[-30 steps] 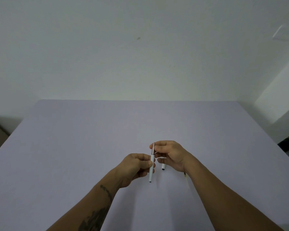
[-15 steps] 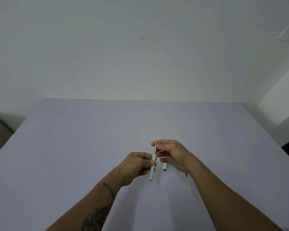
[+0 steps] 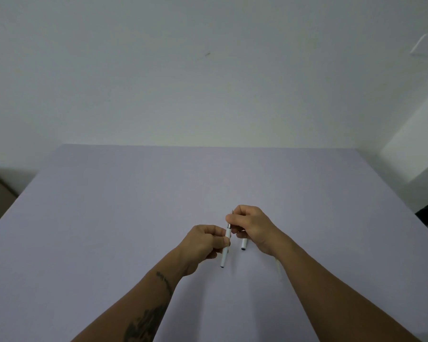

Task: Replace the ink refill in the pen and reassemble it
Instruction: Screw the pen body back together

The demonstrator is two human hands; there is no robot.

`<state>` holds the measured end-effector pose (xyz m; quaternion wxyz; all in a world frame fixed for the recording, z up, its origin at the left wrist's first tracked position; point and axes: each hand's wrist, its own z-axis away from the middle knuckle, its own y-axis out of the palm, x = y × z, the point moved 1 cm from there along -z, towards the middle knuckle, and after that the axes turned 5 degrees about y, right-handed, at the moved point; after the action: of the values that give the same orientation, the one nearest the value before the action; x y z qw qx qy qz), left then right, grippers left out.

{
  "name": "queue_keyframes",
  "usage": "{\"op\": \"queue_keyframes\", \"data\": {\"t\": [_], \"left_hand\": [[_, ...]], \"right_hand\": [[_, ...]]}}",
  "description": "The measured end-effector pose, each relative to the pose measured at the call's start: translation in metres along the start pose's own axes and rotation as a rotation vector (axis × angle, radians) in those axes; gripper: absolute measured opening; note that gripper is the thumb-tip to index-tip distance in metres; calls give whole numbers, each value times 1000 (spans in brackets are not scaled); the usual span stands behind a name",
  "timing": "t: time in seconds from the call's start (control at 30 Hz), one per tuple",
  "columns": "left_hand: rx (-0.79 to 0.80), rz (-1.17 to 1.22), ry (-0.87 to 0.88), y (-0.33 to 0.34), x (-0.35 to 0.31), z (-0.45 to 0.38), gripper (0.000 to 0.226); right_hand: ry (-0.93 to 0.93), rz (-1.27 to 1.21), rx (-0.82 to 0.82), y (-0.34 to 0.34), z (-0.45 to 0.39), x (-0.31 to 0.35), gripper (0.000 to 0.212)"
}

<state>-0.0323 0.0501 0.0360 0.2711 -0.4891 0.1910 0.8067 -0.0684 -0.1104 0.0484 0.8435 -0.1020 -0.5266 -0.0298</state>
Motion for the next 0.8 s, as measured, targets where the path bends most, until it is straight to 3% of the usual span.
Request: {"op": "queue_keyframes", "data": {"t": [0.17,0.27,0.53,0.8], "left_hand": [[33,14,-13,-2,-2,0,11],[27,-1,4,-2,-1,0,10],[-36,-75,65,-1,4,-1,6],[9,-64,37,-6,1,0,9]], "right_hand": [[61,-60,101,-8,-1,4,13],[55,-29,54,-5,-2,4,12],[25,21,-173,10,-2,-7,35],[122,-209,75,-3,4,-5,18]]}}
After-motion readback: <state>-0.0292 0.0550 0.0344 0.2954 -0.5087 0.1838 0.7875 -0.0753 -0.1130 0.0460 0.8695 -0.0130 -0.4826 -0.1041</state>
